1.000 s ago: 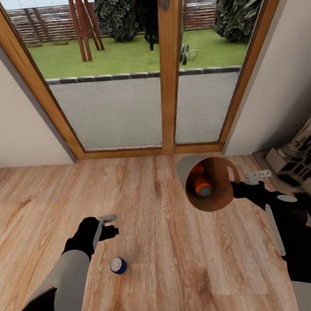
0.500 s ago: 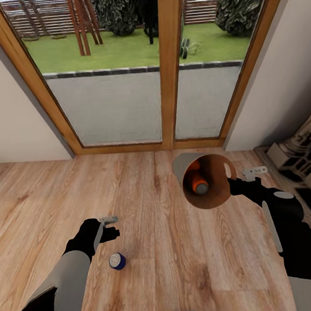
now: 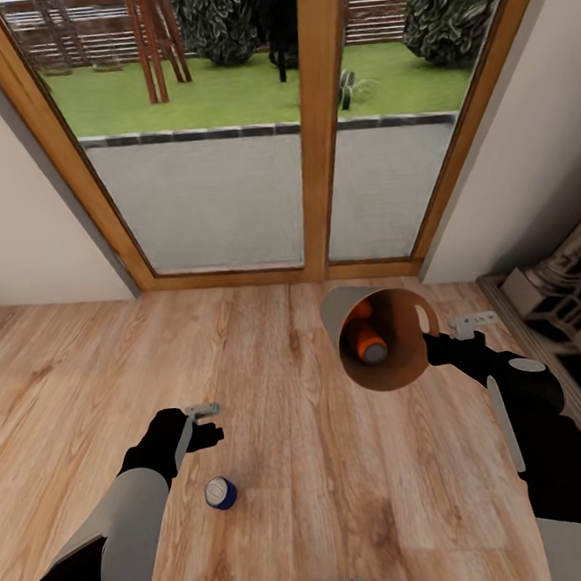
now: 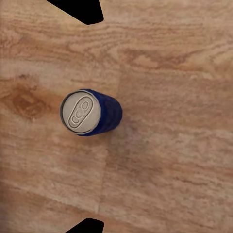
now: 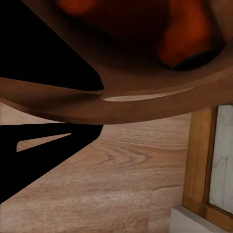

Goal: Put the three can of soda from the living room inside the tash can in the kitchen.

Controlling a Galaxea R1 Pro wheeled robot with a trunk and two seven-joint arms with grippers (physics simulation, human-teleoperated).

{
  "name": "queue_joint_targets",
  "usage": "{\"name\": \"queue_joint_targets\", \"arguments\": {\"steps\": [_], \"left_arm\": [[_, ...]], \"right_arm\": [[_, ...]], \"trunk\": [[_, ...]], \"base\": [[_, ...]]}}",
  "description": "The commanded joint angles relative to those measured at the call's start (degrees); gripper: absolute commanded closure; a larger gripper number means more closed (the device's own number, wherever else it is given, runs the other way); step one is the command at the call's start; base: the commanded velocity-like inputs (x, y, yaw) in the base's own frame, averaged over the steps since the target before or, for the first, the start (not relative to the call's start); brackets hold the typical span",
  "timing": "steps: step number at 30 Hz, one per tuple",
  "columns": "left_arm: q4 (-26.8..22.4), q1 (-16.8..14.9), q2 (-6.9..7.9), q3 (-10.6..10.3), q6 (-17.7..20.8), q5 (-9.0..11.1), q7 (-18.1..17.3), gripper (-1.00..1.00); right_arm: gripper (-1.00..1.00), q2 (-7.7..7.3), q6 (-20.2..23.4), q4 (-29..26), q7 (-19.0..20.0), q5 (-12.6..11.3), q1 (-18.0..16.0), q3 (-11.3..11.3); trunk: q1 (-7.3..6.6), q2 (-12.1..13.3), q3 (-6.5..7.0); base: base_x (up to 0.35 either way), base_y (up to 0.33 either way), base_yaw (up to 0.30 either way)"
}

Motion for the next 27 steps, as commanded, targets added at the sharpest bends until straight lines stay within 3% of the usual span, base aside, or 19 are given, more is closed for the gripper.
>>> {"name": "queue_joint_targets", "arguments": {"steps": [1, 16, 27], "left_arm": [[0.0, 0.0, 0.01, 0.0, 0.0, 0.0, 0.0, -1.00], [0.0, 0.0, 0.11, 0.0, 0.0, 0.0, 0.0, -1.00], [0.0, 0.0, 0.06, 0.0, 0.0, 0.0, 0.0, -1.00]], "right_arm": [[1.00, 0.01, 0.1, -0.1, 0.3, -0.9, 0.0, 0.0], [1.00, 0.04, 0.0, -0.1, 0.3, -0.9, 0.0, 0.0], [1.00, -0.02, 0.3, -0.1, 0.3, -0.9, 0.0, -0.1]], "trunk": [[-0.01, 0.0, 0.01], [-0.01, 0.0, -0.02], [-0.01, 0.0, -0.89]], "base": [[0.178, 0.088, 0.000], [0.017, 0.008, 0.000], [0.000, 0.000, 0.000]]}}
